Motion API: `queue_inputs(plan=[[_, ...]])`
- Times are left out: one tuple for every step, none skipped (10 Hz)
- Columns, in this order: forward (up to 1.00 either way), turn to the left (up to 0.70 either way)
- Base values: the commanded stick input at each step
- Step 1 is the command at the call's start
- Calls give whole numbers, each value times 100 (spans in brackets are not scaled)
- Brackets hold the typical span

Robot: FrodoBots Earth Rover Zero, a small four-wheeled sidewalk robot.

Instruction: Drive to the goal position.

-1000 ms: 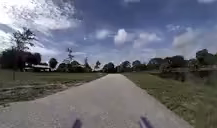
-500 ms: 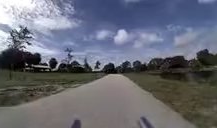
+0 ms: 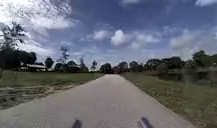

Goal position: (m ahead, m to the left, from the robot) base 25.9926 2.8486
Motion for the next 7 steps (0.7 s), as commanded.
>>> queue_inputs(plan=[[69, 3], [69, 3], [69, 3], [69, 3], [69, 11], [69, 29], [69, 32]])
